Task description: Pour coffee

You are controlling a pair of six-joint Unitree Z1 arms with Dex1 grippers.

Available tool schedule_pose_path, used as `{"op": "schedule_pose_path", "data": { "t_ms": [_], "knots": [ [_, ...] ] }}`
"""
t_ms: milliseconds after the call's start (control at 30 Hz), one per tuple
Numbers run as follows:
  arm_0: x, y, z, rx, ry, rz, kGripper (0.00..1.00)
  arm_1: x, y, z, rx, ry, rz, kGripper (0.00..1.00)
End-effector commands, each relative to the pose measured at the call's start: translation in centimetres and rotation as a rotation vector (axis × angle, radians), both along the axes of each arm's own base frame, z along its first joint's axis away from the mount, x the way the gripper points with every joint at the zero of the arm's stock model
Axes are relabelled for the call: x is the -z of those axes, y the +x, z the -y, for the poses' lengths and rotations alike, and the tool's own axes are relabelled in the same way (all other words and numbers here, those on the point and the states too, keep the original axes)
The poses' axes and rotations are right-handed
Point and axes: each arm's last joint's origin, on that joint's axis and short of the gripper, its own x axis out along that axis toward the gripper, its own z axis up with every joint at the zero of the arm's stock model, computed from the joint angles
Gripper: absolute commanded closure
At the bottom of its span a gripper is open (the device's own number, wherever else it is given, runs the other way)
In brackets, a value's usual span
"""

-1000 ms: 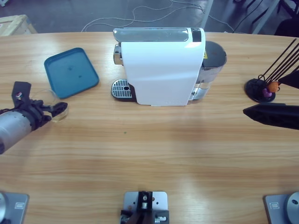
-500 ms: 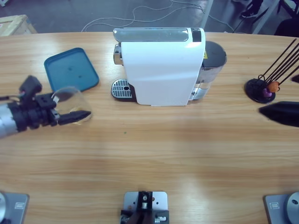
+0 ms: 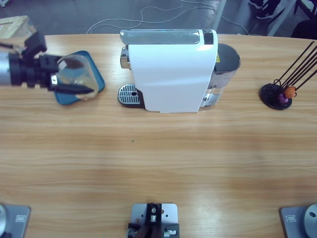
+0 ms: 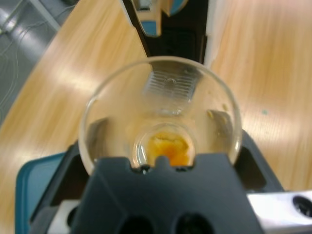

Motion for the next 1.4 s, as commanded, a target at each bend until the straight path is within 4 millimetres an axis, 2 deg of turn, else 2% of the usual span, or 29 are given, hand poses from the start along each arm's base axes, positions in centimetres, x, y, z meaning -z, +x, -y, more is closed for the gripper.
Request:
{"op": "schedule_pose_path", "data": {
  "t_ms": [33,167,267,467,767,1100,1400],
  "knots": [
    [3.2,4.5,2.1,0.137,0.002,-0.108,1.0,1.1,0.7,-0.7,0.034,-0.114,0.022,0.0],
    [5.4,5.8,2.9,0.18,-0.055,-0.161,1.0,1.2,0.7,-0.6,0.033,-0.119,0.018,0.0],
    [5.5,6.5,3.3,0.188,-0.061,-0.14,1.0,1.3,0.6,-0.5,0.033,-0.121,0.016,0.0],
    [6.3,6.7,6.2,0.206,0.015,-0.122,1.0,1.5,0.9,-1.1,0.033,-0.136,0.012,0.0],
    [6.9,7.7,8.2,0.128,0.088,-0.136,1.0,1.6,0.8,-0.8,0.036,-0.129,0.017,0.0],
    [7.5,7.1,10.2,0.131,0.147,-0.127,1.0,1.5,0.9,-0.9,0.042,-0.13,0.025,0.0],
    [7.7,6.1,10.5,0.151,0.159,-0.148,1.0,1.6,0.8,-0.7,0.044,-0.127,0.028,0.0]
  ]
}}
